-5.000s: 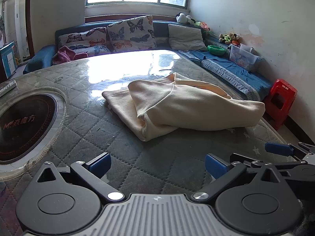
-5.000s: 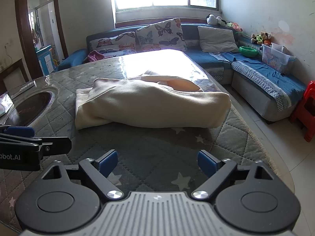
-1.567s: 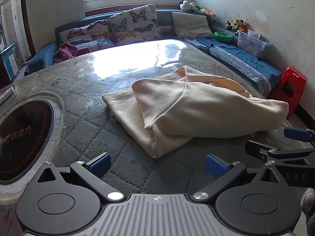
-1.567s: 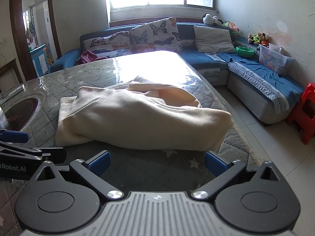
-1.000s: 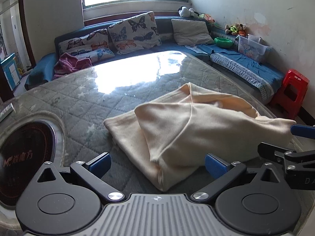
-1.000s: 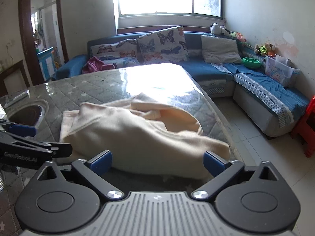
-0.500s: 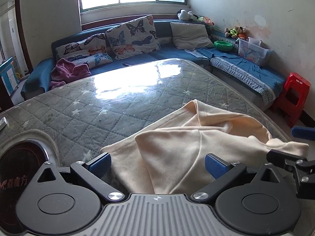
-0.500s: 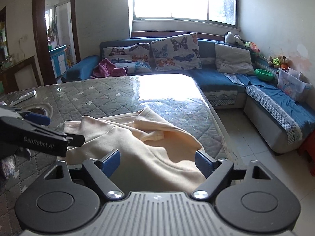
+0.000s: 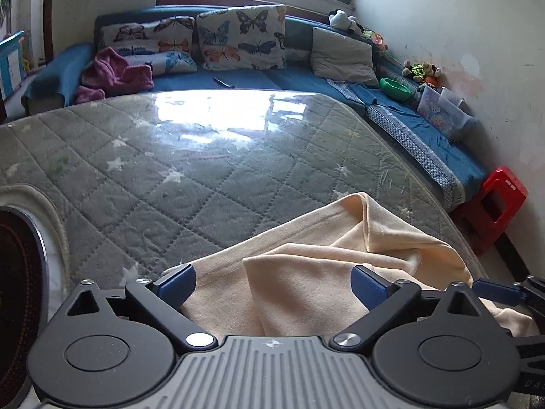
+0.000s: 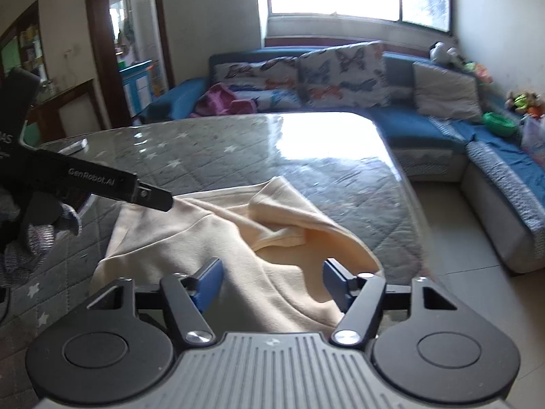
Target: Fold clothes
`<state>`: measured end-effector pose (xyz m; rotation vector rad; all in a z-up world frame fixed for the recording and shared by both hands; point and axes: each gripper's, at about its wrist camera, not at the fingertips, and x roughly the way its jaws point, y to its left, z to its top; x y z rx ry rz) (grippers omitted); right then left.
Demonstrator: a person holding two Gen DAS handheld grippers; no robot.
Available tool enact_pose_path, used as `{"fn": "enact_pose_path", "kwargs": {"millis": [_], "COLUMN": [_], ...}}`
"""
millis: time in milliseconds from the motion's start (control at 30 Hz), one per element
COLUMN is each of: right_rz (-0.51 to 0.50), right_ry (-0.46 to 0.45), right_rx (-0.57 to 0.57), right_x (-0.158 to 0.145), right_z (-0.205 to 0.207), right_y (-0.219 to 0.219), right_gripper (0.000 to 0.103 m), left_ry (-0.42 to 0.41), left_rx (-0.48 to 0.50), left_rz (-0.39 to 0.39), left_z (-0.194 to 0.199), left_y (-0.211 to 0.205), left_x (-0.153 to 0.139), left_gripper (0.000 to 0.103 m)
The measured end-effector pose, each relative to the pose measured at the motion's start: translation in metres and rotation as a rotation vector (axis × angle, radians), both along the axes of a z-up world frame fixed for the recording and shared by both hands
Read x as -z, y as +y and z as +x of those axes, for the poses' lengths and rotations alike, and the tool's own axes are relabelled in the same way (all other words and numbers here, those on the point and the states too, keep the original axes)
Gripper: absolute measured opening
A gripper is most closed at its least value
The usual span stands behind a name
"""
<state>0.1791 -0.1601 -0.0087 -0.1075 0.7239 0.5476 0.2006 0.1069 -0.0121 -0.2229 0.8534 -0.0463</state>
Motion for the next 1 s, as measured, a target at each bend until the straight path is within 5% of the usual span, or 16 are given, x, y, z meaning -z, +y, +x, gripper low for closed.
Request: {"fn": "enact_pose_path", "kwargs": {"millis": [167, 300, 433, 500, 533, 600, 1000], "right_rz": [0.048, 0.059, 0.063, 0.063, 0.065, 0.071, 0.069], "right_ry": [0.067, 0.041, 0.008, -0.001, -0.003, -0.013, -0.063], "right_rx": [-0.030, -0.039, -0.042, -0.045, -0.049, -0.063, -0.229], "right_x": [0.005, 0.002, -0.005, -0.008, -0.009, -0.011, -0.034], "right_z": [0.001, -0.011, -0.022, -0.027, -0.029, -0.037, -0.097], "right_y": [-0.004, -0.003, -0.004, -0.003, -0.003, -0.002, 0.021], "right_gripper": [0.033, 0.016, 0.011, 0.010, 0.009, 0.009, 0.008], "left_ry": [0.020, 0.002, 0.004, 0.005, 0.006, -0.013, -0.222], "left_rx": [-0.007, -0.031, -0.036, -0.018, -0.006, 0.004, -0.012], "left_rz": [-0.057, -0.065, -0.089, -0.128, -0.149, -0.190, -0.238], "left_z": [0.004, 0.003, 0.006, 0.005, 0.004, -0.001, -0.101], "left_y": [0.006, 0.008, 0.012, 0.013, 0.014, 0.018, 0.056], "left_x": [0.009, 0.007, 0.011, 0.012, 0.013, 0.010, -0.046], "left_gripper": [0.082, 0.082, 0.078, 0.052, 0.027, 0.012, 0.007]}}
